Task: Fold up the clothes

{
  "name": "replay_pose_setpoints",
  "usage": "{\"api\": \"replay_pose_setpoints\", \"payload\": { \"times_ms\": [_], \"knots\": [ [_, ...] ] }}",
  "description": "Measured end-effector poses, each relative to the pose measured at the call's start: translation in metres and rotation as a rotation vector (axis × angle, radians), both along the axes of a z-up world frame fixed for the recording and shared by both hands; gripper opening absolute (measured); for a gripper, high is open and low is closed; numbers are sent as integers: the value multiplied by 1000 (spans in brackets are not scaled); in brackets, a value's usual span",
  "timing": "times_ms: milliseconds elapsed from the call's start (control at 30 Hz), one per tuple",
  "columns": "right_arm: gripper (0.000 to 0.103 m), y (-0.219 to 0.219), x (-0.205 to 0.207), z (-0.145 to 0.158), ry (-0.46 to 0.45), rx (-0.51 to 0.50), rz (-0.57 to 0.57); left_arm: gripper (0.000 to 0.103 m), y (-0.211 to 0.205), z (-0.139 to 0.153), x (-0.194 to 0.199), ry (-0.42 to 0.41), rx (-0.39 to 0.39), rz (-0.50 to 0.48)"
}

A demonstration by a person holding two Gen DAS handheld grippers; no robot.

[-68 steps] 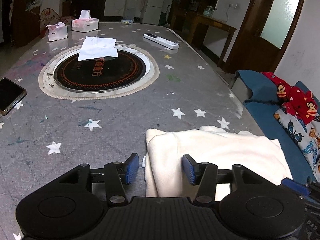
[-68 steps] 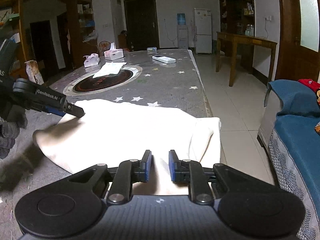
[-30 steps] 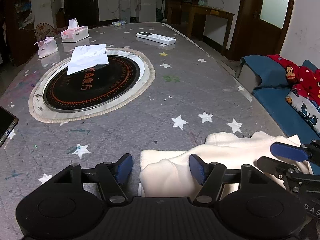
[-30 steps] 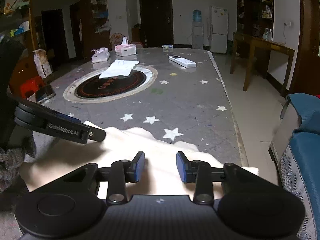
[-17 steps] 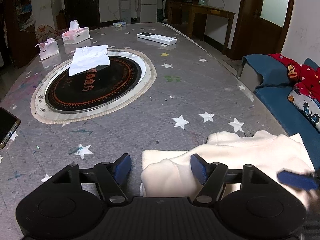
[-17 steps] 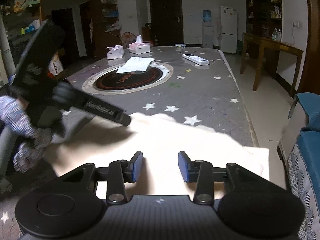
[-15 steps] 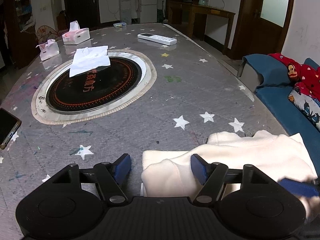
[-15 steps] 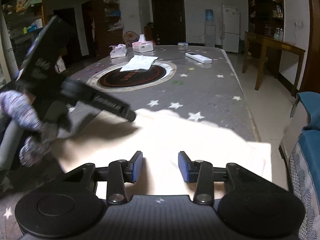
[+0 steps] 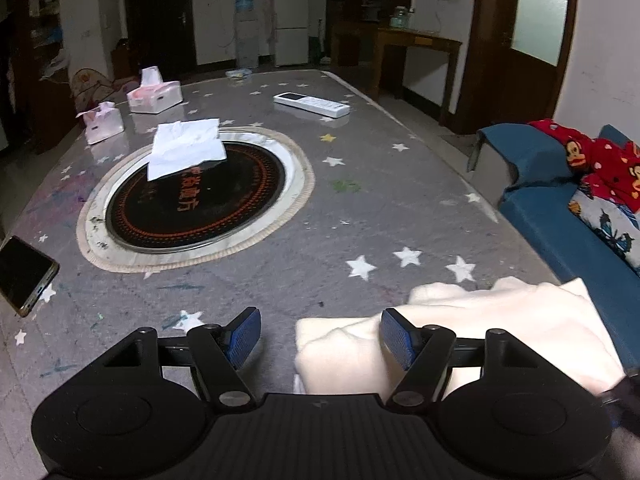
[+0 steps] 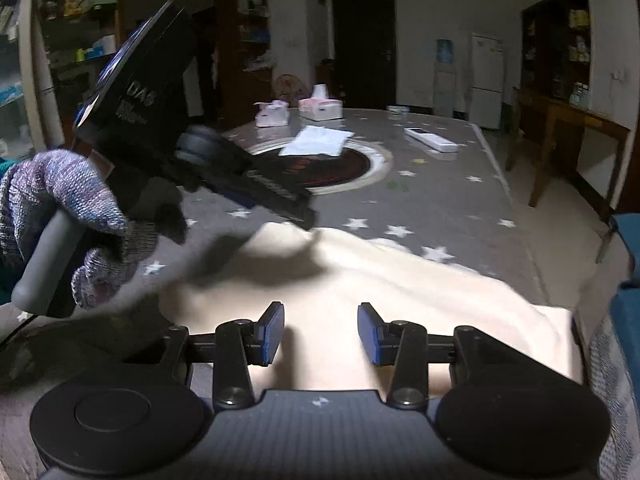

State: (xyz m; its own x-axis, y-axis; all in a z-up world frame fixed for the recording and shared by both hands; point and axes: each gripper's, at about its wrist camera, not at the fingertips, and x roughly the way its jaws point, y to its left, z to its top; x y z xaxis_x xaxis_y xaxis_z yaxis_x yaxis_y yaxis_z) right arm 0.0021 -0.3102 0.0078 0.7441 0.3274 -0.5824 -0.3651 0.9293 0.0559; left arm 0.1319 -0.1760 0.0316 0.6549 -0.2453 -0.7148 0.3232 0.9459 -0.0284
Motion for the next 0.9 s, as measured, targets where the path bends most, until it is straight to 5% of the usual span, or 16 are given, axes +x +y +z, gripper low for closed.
{"api": "replay_pose_setpoints", "payload": {
  "times_ms": [433, 600, 900],
  "knots": [
    [41, 13, -41, -9, 9, -50, 87, 71, -3, -28, -3, 46, 15, -13],
    [41, -10, -50, -1, -18, -18, -1, 71, -3, -28, -5, 39, 16, -13],
    [41, -53, -67, -16, 61, -31, -151, 71, -2, -29, -4, 39, 13, -9]
  ]
}}
